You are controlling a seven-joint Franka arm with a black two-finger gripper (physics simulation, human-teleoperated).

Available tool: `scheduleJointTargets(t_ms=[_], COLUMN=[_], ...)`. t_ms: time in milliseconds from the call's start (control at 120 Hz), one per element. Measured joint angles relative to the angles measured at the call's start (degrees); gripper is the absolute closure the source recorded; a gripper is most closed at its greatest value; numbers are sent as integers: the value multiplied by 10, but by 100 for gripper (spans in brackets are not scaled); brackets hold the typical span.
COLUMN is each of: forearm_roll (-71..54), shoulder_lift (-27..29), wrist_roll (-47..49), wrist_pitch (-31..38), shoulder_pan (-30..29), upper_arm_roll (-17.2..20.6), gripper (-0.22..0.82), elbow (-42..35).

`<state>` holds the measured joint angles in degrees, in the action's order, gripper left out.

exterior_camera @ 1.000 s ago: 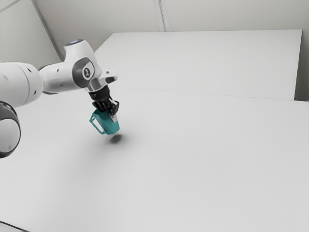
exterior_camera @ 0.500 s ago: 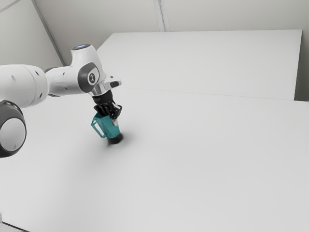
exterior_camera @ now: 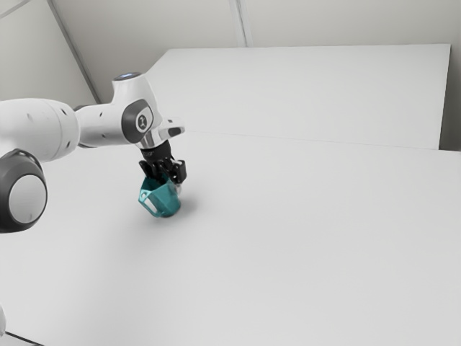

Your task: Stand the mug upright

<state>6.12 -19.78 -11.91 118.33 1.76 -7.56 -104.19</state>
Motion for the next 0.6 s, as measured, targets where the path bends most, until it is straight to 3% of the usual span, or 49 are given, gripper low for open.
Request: scheduleJointTargets(t_ms=[108, 233, 450, 600], forearm_roll=[0, -5, -7, -8], shoulder_lift=[12, 46, 132, 152], wrist_roll=[1, 2, 5, 10], wrist_pitch=[-2, -6, -48, -95], shoulder_pan=[2, 5, 7, 8], upper_arm_roll=[0, 0, 0, 0], gripper=[23, 13, 5, 2], elbow=[0, 0, 1, 18])
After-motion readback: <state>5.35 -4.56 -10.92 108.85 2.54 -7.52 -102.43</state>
